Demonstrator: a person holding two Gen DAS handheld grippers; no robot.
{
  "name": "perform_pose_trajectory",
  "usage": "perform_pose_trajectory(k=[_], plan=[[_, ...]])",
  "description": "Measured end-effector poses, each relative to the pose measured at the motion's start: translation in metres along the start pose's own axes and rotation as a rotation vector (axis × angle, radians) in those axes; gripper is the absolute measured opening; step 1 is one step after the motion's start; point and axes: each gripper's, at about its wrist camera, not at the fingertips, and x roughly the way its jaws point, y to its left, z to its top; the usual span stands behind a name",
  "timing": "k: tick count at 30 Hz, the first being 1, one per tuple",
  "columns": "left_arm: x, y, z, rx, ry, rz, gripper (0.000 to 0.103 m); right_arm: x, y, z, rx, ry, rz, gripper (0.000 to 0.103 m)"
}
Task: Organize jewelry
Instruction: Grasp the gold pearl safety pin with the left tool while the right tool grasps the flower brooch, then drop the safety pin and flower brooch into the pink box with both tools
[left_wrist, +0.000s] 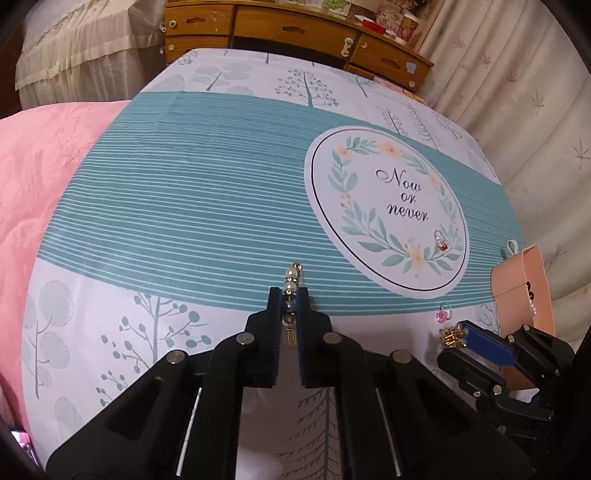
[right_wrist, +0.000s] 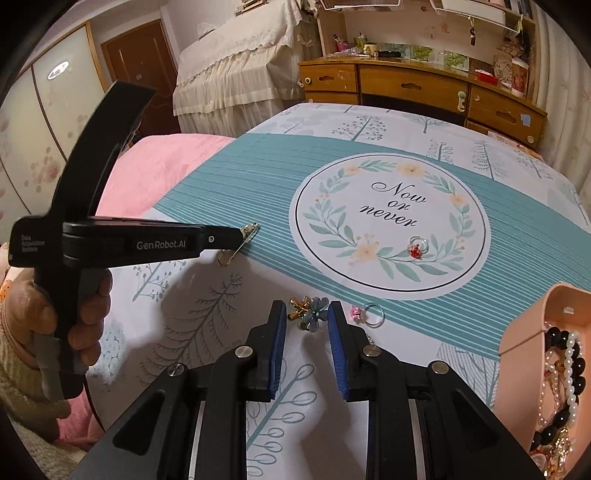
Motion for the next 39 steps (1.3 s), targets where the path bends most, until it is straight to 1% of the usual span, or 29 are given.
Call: perform_pose_trajectory(k=[6, 9, 12, 16, 20, 24, 27, 30, 35, 39], plan=[[-0.027, -0.015, 0.000, 0.024, -0.056, -0.009, 0.005, -0.021, -0.004, -0.004, 0.023, -0.049, -0.003, 0.023], [-0.046, -0.027, -0.001, 0.042, -0.091, -0.024, 0.005, -0.033, -0.007, -0.005, 0.042, -0.073, -0.010, 0.023], [-0.069, -0.044, -0.001, 0.069, -0.126, -0.054, 0.005, -0.053, -0.011, -0.009, 0.055, -0.116, -0.030, 0.023], [-0.098, -0.077, -0.001, 0.121, -0.175, -0.100, 0.005, -0.084, -0.025, -0.015, 0.092, -0.175, -0.064, 0.023], [-0.118, -0.120, -0.005, 0.188, -0.205, -0.159, 0.005, -0.124, -0.051, -0.028, 0.155, -0.238, -0.118, 0.023], [-0.121, -0.164, -0.014, 0.243, -0.193, -0.222, 0.005, -0.162, -0.080, -0.048, 0.222, -0.283, -0.177, 0.023], [-0.115, -0.194, -0.024, 0.278, -0.165, -0.260, 0.005, -0.188, -0.102, -0.068, 0.270, -0.305, -0.216, 0.023], [-0.105, -0.222, -0.034, 0.307, -0.134, -0.294, 0.005, -0.204, -0.121, -0.085, 0.303, -0.312, -0.244, 0.023], [-0.084, -0.258, -0.054, 0.349, -0.076, -0.324, 0.005, -0.218, -0.143, -0.114, 0.320, -0.284, -0.264, 0.023], [-0.069, -0.276, -0.069, 0.378, -0.042, -0.332, 0.005, -0.208, -0.149, -0.134, 0.309, -0.222, -0.249, 0.023]])
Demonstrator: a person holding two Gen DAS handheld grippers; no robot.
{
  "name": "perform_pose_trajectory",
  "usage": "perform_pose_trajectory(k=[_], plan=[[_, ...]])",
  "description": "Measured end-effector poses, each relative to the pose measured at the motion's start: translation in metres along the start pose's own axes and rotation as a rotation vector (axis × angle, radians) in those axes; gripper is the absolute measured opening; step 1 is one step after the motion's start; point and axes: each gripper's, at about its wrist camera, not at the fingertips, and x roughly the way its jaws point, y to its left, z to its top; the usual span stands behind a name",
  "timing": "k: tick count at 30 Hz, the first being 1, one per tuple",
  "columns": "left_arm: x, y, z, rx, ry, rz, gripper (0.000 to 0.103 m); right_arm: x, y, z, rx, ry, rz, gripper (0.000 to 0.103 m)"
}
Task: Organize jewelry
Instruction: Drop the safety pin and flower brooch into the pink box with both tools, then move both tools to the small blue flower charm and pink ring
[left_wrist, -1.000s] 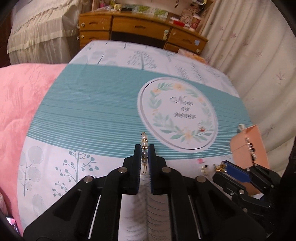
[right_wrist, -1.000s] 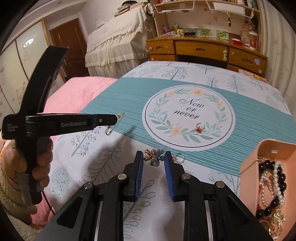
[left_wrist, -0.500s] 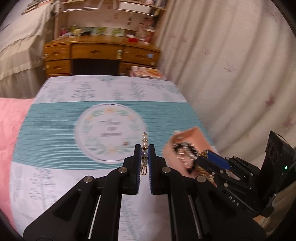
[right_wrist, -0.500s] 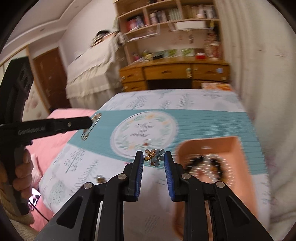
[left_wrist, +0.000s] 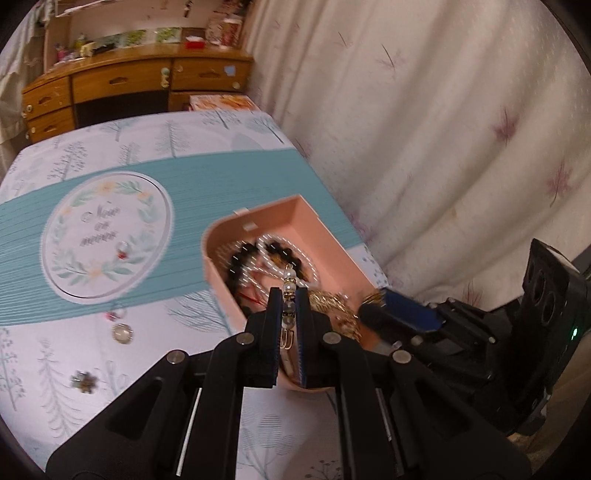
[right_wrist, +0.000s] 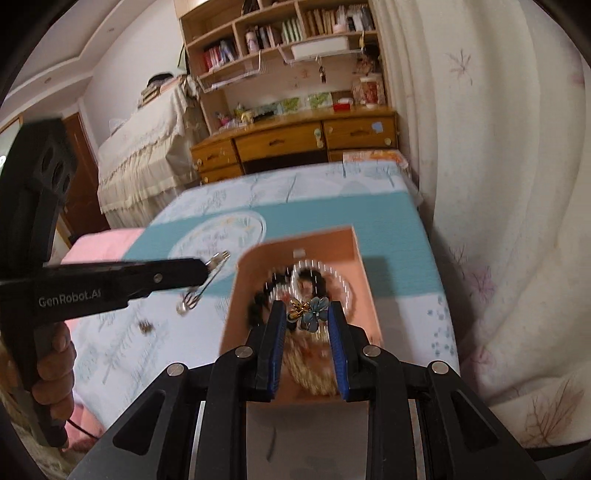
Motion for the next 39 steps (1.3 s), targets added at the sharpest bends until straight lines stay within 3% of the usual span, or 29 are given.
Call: perform_pose_trajectory(k=[4, 9, 11, 12, 13, 18, 24, 39], plan=[[0.014, -0.011, -0.010, 0.022, 0.026, 0.004, 0.005, 0.010, 0.000, -0.017, -0.029, 0.041, 0.016, 0.023], [0.016, -0.015, -0.018, 0.043, 0.014, 0.062, 0.010, 0.018, 0.008, -0.023, -0.050, 0.044, 0.013, 0.024], [0.014, -0.012, -0.020, 0.032, 0.014, 0.071, 0.033, 0.021, 0.009, -0.022, -0.044, 0.047, 0.017, 0.030], [0.013, -0.009, -0.021, 0.019, 0.009, 0.077, 0.061, 0.023, 0.011, -0.019, -0.040, 0.046, 0.017, 0.036], [0.011, -0.006, -0.021, 0.007, -0.001, 0.081, 0.077, 0.023, 0.011, -0.020, -0.036, 0.039, 0.017, 0.038], [-0.005, 0.009, -0.025, -0.034, -0.049, 0.095, 0.078, 0.022, 0.017, -0.019, -0.033, 0.027, 0.015, 0.038], [-0.020, 0.009, -0.033, -0.013, -0.088, 0.124, 0.078, 0.020, 0.025, -0.020, -0.038, 0.026, 0.013, 0.038], [-0.040, 0.032, -0.056, -0.048, -0.112, 0.160, 0.078, 0.026, 0.052, -0.022, -0.033, 0.041, 0.015, 0.038]])
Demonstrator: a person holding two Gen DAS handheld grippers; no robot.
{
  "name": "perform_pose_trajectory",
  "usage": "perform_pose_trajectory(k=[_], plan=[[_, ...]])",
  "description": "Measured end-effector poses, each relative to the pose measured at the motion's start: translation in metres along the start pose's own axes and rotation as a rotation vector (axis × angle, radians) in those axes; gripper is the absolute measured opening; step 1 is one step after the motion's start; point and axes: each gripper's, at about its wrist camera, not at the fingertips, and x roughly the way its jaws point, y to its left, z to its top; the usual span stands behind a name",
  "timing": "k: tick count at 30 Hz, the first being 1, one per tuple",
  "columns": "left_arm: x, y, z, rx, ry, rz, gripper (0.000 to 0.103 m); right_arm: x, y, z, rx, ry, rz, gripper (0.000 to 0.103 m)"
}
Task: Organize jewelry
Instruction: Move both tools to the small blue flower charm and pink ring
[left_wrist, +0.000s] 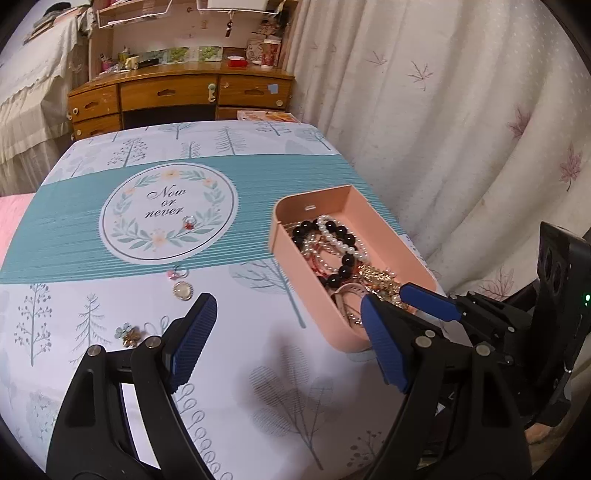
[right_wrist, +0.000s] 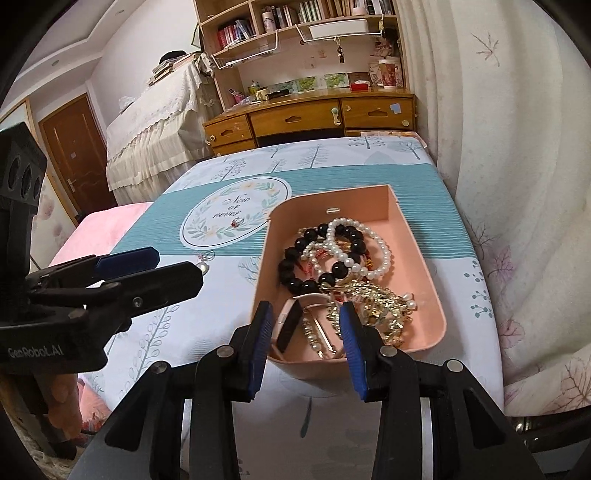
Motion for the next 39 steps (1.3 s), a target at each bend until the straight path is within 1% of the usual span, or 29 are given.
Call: perform_pose_trajectory(k=[5, 11, 14, 16, 17, 19, 23, 25, 28, 30, 33, 35, 39], plan=[[-0.009, 0.012, -0.002, -0.021, -0.020, 0.020, 0.078, 0.000, 0.015, 0.001, -0.028, -0.005, -0.010, 0.038], [-0.025, 0.027, -0.003, -0.011, -0.052, 0.104, 0.078, 0.001, 0.033, 0.005, -0.054, -0.012, -0.016, 0.038], [-0.032, 0.037, -0.002, 0.020, -0.061, 0.177, 0.078, 0.000, 0.043, 0.009, -0.077, -0.021, -0.020, 0.038], [-0.039, 0.047, 0.000, 0.032, -0.076, 0.257, 0.078, -0.001, 0.053, 0.013, -0.103, -0.034, -0.019, 0.038], [-0.043, 0.052, 0.001, 0.035, -0.079, 0.286, 0.078, -0.001, 0.057, 0.016, -0.113, -0.039, -0.017, 0.038], [-0.051, 0.064, 0.005, 0.037, -0.086, 0.312, 0.078, -0.001, 0.067, 0.023, -0.137, -0.052, -0.008, 0.038], [-0.067, 0.086, 0.013, 0.014, -0.109, 0.330, 0.078, 0.003, 0.083, 0.041, -0.161, -0.058, 0.032, 0.038], [-0.076, 0.096, 0.016, -0.001, -0.132, 0.336, 0.078, 0.008, 0.092, 0.051, -0.166, -0.047, 0.059, 0.038], [-0.089, 0.106, 0.021, -0.012, -0.180, 0.366, 0.078, 0.019, 0.104, 0.067, -0.168, -0.019, 0.107, 0.038], [-0.094, 0.111, 0.024, -0.014, -0.188, 0.386, 0.078, 0.029, 0.113, 0.077, -0.182, -0.003, 0.122, 0.038], [-0.092, 0.119, 0.027, -0.005, -0.145, 0.380, 0.078, 0.042, 0.123, 0.083, -0.206, 0.018, 0.129, 0.038], [-0.086, 0.126, 0.027, -0.011, -0.105, 0.373, 0.078, 0.056, 0.129, 0.084, -0.212, 0.054, 0.136, 0.038], [-0.070, 0.132, 0.022, -0.003, -0.078, 0.386, 0.078, 0.084, 0.134, 0.079, -0.206, 0.128, 0.160, 0.038]])
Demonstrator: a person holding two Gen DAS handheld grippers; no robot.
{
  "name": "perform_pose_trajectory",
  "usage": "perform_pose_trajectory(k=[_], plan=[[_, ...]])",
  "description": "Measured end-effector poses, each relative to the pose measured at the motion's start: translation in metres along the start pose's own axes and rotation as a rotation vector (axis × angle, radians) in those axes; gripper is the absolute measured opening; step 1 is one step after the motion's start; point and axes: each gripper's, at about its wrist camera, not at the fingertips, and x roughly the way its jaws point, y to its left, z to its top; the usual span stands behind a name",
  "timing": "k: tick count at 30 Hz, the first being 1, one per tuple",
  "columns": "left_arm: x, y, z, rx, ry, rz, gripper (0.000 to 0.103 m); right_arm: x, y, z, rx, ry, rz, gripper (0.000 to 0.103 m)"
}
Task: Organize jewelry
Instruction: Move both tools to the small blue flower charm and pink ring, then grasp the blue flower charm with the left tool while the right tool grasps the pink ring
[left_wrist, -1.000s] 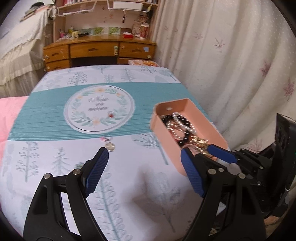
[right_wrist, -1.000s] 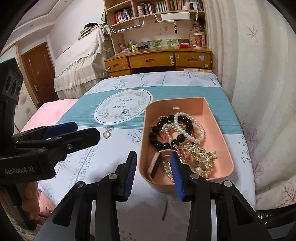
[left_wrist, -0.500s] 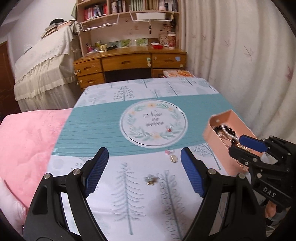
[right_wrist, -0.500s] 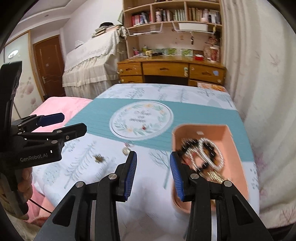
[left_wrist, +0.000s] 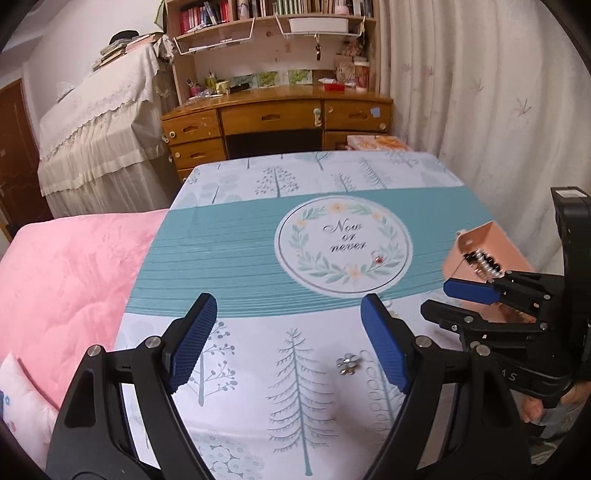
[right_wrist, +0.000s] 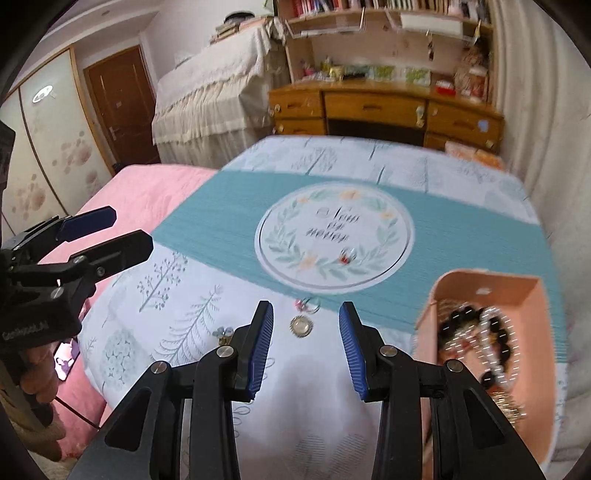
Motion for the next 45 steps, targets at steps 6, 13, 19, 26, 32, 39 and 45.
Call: perform_pose_trajectory(k=[6, 13, 19, 26, 32, 39, 45], plan=[[0.028, -0.007, -0.016, 0.042, 0.061, -0.076, 0.078, 0.034, 0.001, -0.007, -0.010, 0.066, 0.015, 0.038], [0.054, -0.017, -0.037, 0.067, 0.137, -0.141, 0.078, 0.066, 0.000, -0.014, -0.022, 0.117, 0.021, 0.037], [0.069, -0.024, -0.046, 0.072, 0.183, -0.196, 0.064, 0.082, 0.003, -0.013, -0.055, 0.129, -0.001, 0.036], [0.092, -0.026, -0.054, 0.029, 0.254, -0.265, 0.044, 0.089, 0.014, -0.010, -0.128, 0.116, -0.049, 0.035], [0.100, -0.029, -0.056, 0.022, 0.267, -0.274, 0.038, 0.094, 0.018, -0.008, -0.177, 0.104, -0.083, 0.027], [0.105, -0.032, -0.056, 0.021, 0.266, -0.250, 0.016, 0.094, 0.019, -0.008, -0.179, 0.096, -0.076, 0.018], [0.102, -0.034, -0.055, 0.025, 0.258, -0.231, 0.016, 0.078, 0.010, -0.007, -0.134, 0.065, -0.053, 0.007]])
